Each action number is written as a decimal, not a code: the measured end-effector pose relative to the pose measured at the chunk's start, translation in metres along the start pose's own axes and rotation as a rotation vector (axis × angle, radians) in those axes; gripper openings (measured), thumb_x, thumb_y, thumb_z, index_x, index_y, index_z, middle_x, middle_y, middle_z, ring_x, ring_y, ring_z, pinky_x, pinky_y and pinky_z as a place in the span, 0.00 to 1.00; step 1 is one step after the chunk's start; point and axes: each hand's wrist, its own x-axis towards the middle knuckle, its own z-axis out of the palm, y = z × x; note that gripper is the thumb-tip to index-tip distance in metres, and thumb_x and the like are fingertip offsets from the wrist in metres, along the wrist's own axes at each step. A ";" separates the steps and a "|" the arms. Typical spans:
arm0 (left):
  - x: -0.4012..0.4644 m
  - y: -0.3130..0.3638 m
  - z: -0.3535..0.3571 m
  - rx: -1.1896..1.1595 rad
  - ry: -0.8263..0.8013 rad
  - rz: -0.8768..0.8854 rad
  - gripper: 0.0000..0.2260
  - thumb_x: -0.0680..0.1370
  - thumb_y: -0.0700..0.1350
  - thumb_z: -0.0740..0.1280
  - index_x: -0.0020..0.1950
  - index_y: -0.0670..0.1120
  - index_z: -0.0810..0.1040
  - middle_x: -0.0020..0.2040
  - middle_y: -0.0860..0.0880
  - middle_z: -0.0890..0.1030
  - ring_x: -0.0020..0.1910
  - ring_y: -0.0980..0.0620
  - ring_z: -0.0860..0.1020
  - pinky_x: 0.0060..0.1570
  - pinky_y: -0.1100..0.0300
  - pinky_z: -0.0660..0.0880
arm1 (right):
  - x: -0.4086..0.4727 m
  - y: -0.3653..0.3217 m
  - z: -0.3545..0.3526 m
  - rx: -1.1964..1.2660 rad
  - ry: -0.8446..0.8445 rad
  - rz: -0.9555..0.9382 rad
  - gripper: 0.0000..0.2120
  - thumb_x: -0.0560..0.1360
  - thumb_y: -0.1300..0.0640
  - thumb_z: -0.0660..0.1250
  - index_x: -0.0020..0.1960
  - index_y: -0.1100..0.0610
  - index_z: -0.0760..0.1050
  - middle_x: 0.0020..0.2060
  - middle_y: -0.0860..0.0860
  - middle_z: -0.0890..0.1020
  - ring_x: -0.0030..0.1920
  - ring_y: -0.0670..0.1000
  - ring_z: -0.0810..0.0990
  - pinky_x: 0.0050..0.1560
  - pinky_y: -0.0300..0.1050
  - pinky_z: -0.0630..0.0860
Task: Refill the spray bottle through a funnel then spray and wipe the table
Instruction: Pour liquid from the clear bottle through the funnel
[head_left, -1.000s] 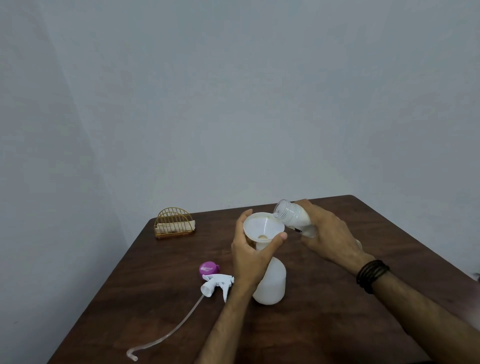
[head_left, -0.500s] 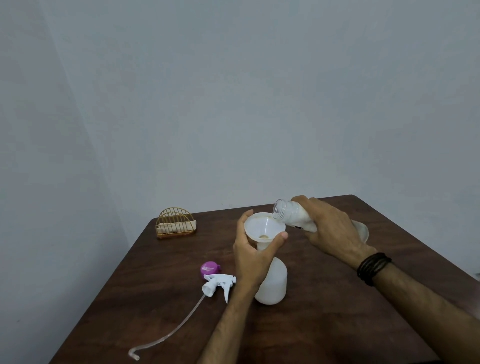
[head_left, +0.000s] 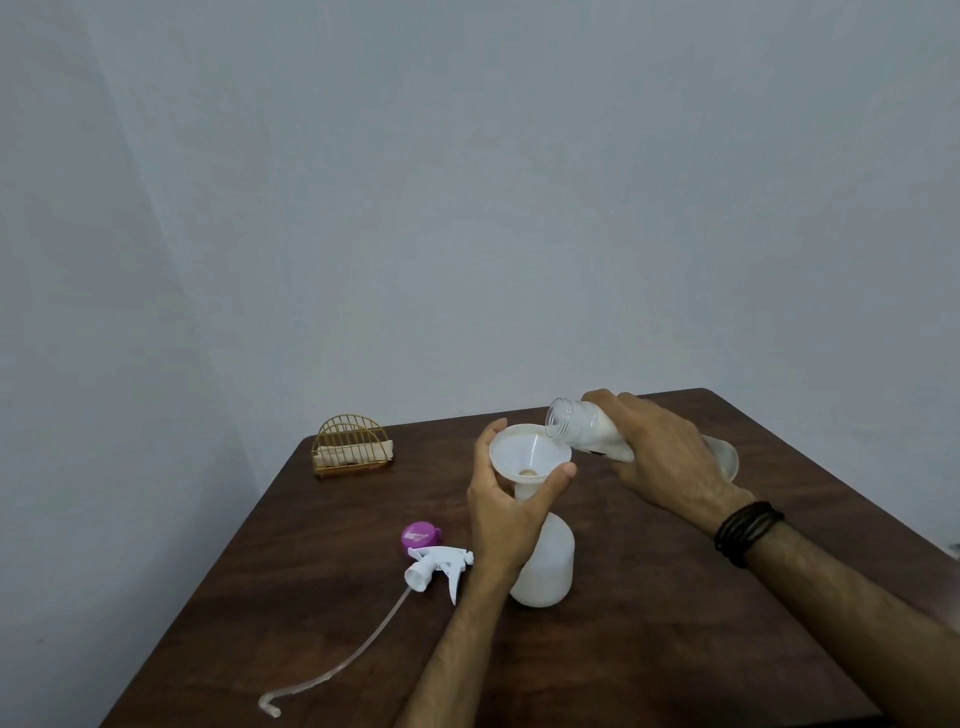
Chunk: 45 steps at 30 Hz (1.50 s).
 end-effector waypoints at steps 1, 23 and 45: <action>0.000 -0.001 0.000 -0.001 -0.001 -0.001 0.38 0.62 0.61 0.78 0.69 0.56 0.69 0.59 0.60 0.78 0.60 0.61 0.77 0.56 0.65 0.78 | 0.000 0.000 0.000 0.001 0.000 0.000 0.22 0.73 0.60 0.68 0.64 0.44 0.70 0.42 0.43 0.76 0.41 0.51 0.76 0.37 0.46 0.71; -0.001 0.000 0.005 -0.011 -0.016 -0.022 0.38 0.63 0.60 0.78 0.69 0.55 0.68 0.58 0.58 0.79 0.59 0.55 0.79 0.57 0.52 0.80 | -0.019 0.006 0.010 0.327 0.033 0.108 0.24 0.70 0.60 0.71 0.62 0.45 0.71 0.46 0.43 0.80 0.43 0.51 0.80 0.43 0.53 0.80; 0.001 -0.003 0.012 -0.048 -0.007 -0.012 0.33 0.65 0.60 0.76 0.66 0.62 0.65 0.55 0.72 0.75 0.59 0.64 0.76 0.52 0.70 0.76 | 0.021 0.009 -0.010 -0.083 0.043 -0.156 0.25 0.67 0.66 0.71 0.61 0.50 0.74 0.38 0.44 0.71 0.35 0.50 0.68 0.39 0.44 0.62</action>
